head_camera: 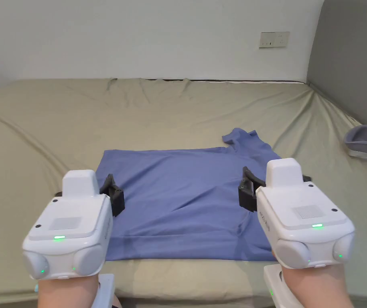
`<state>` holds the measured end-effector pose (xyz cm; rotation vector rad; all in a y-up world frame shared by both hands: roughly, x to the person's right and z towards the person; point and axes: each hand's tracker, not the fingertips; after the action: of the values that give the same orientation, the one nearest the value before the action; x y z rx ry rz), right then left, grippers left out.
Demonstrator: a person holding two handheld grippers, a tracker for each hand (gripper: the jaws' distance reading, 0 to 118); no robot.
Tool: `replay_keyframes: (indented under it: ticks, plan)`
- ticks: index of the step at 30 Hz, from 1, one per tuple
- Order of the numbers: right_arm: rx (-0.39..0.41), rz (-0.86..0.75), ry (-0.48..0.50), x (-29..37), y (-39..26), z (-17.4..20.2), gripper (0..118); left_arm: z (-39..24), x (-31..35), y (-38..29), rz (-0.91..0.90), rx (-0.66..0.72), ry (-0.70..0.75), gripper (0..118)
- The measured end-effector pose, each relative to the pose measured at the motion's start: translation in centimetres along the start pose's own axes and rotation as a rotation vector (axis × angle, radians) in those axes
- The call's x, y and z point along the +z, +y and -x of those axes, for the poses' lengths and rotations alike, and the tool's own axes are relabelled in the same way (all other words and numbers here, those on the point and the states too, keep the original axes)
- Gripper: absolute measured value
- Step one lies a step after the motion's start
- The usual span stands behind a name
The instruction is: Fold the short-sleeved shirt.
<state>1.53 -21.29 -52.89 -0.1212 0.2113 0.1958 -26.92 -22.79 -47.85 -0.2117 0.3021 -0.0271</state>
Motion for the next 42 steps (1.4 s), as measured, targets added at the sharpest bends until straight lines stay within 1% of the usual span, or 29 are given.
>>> replay_keyframes:
  ticks: [1, 3, 5, 6, 7, 8, 9, 12, 17, 19, 21, 22, 23, 24, 25, 26, 27, 28, 29, 31, 32, 33, 36, 37, 38, 39, 40, 41, 42]
  plan:
    - [-0.001, 0.01, -0.013, -0.2, -0.5, 0.2, 8, -0.3, -0.1, -0.4, 0.008, 0.0, 0.002, 1]
    - [-0.011, 0.048, -0.012, -0.6, -1.3, -0.1, 5, -0.9, -0.2, -1.3, 0.012, -0.027, 0.002, 0]
    - [-0.086, 0.134, 0.071, -1.2, -2.2, -0.7, 1, -1.3, -0.4, -1.6, 0.051, -0.045, -0.061, 0]
    - [-0.143, 0.192, 0.033, -1.5, -2.7, -1.1, 0, -1.4, -0.5, -1.7, 0.063, -0.043, -0.056, 0]
    - [-0.09, 0.128, 0.014, -1.6, -2.5, -1.4, 0, -1.5, -0.5, -1.9, 0.063, -0.048, -0.058, 0]
    - [-0.126, 0.174, 0.018, -1.9, -2.9, -1.7, 0, -1.5, -0.5, -2.0, 0.064, -0.05, -0.06, 0]
    - [-0.132, 0.183, 0.026, -2.0, -3.0, -2.0, 0, -1.5, -0.2, -1.7, 0.069, -0.046, -0.064, 0]
    - [-0.136, 0.164, 0.008, -2.0, -2.8, -2.2, 0, -1.1, -0.3, -1.5, 0.082, -0.023, -0.078, 0]
    - [-0.139, 0.176, 0.007, -2.2, -2.9, -2.5, 0, -0.1, -0.7, -1.0, 0.114, -0.012, -0.086, 0]
    - [-0.134, 0.181, 0.014, -2.1, -2.9, -2.6, 0, 0.8, -0.8, -0.4, 0.163, 0.034, -0.122, 0]
    - [-0.146, 0.179, 0.024, -2.0, -2.7, -2.9, 0, 2.4, -1.0, 1.1, 0.207, 0.049, -0.164, 0]
    - [-0.153, 0.177, 0.029, -1.8, -2.6, -3.1, 0, 3.4, -1.1, 2.0, 0.25, 0.034, -0.219, 0]
    - [-0.157, 0.177, 0.036, -1.7, -2.5, -3.3, 0, 4.6, -1.0, 2.6, 0.259, 0.021, -0.226, 0]
    - [-0.161, 0.174, 0.042, -1.4, -2.5, -3.4, 0, 5.9, -1.1, 3.1, 0.296, -0.021, -0.215, 0]
    - [-0.164, 0.174, 0.052, -1.3, -2.4, -3.5, 0, 7.4, -1.3, 3.3, 0.285, -0.02, -0.194, 0]
    - [-0.168, 0.179, 0.065, -1.1, -2.4, -3.7, 0, 8.8, -1.8, 3.1, 0.318, 0.005, -0.138, 0]
    - [-0.174, 0.18, 0.072, -0.9, -2.4, -3.9, 0, 10.1, -2.4, 2.7, 0.374, 0.007, -0.132, 0]
    - [-0.18, 0.175, 0.078, -0.8, -2.5, -3.9, 0, 11.2, -3.1, 1.8, 0.45, -0.044, -0.169, 0]
    - [-0.183, 0.174, 0.08, -0.7, -2.4, -3.9, 0, 12.1, -3.6, 0.9, 0.48, -0.057, -0.183, 5]
    - [-0.195, 0.181, 0.102, -0.4, -2.2, -3.7, 0, 13.6, -4.4, -1.1, 0.511, 0.017, -0.17, 79]
    - [-0.2, 0.184, 0.106, -0.4, -2.2, -3.6, 0, 13.9, -4.9, -2.0, 0.548, 0.017, -0.16, 107]
    - [-0.205, 0.19, 0.108, -0.4, -2.2, -3.4, 0, 13.8, -5.3, -3.1, 0.593, 0.005, -0.152, 117]
    - [-0.218, 0.213, 0.126, -0.5, -2.3, -3.0, 0, 13.6, -6.4, -5.5, 0.594, -0.003, -0.202, 113]
    - [-0.219, 0.219, 0.134, -0.5, -2.4, -2.7, 0, 13.2, -7.1, -6.5, 0.636, -0.008, -0.212, 107]
    - [-0.215, 0.221, 0.14, -0.6, -2.5, -2.6, 0, 13.1, -7.9, -7.5, 0.674, -0.02, -0.221, 89]
    - [-0.204, 0.223, 0.147, -0.7, -2.5, -2.4, 0, 12.9, -8.4, -8.1, 0.694, -0.032, -0.195, 45]
    - [-0.19, 0.227, 0.148, -0.8, -2.6, -2.1, 0, 12.8, -8.7, -8.6, 0.687, -0.044, -0.183, 13]
    - [-0.184, 0.229, 0.147, -0.8, -2.6, -2.0, 0, 12.5, -8.9, -8.9, 0.674, -0.059, -0.162, 13]
    - [-0.186, 0.232, 0.15, -0.8, -2.6, -2.2, 0, 12.5, -8.8, -9.0, 0.648, -0.071, -0.118, 6]
